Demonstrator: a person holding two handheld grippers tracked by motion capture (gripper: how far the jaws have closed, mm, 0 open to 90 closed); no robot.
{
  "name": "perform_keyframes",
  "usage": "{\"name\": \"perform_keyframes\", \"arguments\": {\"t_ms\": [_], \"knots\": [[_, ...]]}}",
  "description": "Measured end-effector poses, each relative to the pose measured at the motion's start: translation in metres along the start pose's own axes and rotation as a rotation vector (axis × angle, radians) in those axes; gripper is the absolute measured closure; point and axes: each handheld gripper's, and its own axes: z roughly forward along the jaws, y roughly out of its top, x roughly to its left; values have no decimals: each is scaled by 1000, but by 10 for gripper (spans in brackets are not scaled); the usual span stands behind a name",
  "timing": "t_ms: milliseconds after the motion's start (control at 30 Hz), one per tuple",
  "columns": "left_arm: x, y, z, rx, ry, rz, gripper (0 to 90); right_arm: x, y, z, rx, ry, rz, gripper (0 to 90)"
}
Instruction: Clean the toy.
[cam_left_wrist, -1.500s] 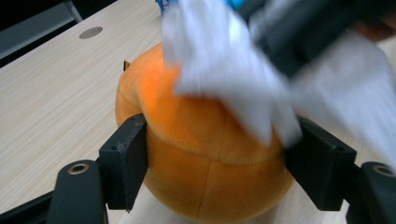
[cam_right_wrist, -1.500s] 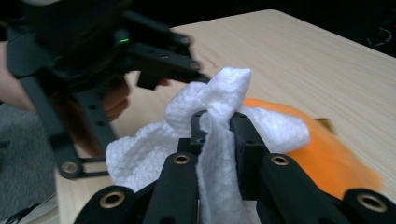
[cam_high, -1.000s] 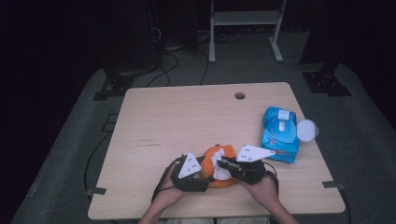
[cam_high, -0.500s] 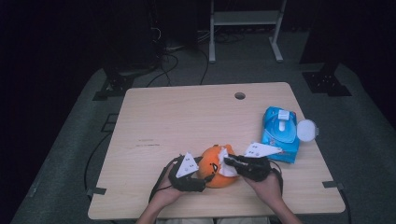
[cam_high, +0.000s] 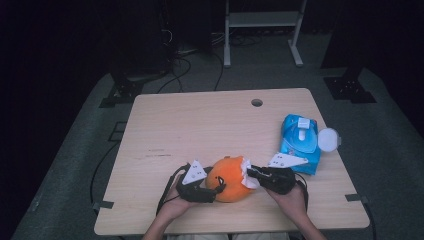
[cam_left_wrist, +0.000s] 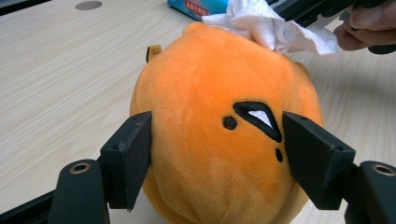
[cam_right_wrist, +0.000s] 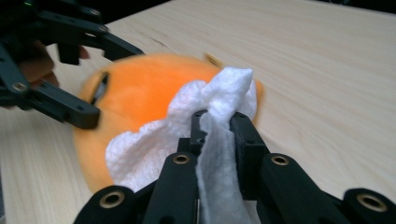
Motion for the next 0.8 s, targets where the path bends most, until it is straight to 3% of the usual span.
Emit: {"name": "perform_keyframes", "arguments": {"t_ms": [100, 133, 200, 233, 300, 433, 533, 633, 700, 800], "knots": [[-2, 8, 0, -46, 16, -20, 169, 10, 3, 1, -10, 11, -22, 802], [-3, 10, 0, -65, 16, -22, 170, 15, 5, 2, -22, 23, -37, 802], [-5, 10, 0, -39, 36, 23, 226, 21, 8, 3, -30, 47, -53, 802], [-4, 8, 0, -34, 33, 25, 258, 22, 9, 3, -25, 42, -66, 802], [-1, 4, 0, -34, 25, 5, 282, 16, 7, 2, -13, 39, -54, 802], [4, 0, -4, -25, 29, -19, 287, -1, -1, 0, 15, 29, 36, 801], [7, -3, -4, -17, 42, -34, 287, 4, 1, -2, 6, 53, 31, 801], [9, -4, -2, -25, 40, -62, 288, 17, 7, -2, -10, 96, -20, 800], [9, -4, -2, -29, 36, -61, 289, 18, 7, 0, 2, 76, -48, 800], [4, -2, -2, -32, 10, -23, 298, 2, 2, 0, 19, 34, 1, 800]]}}
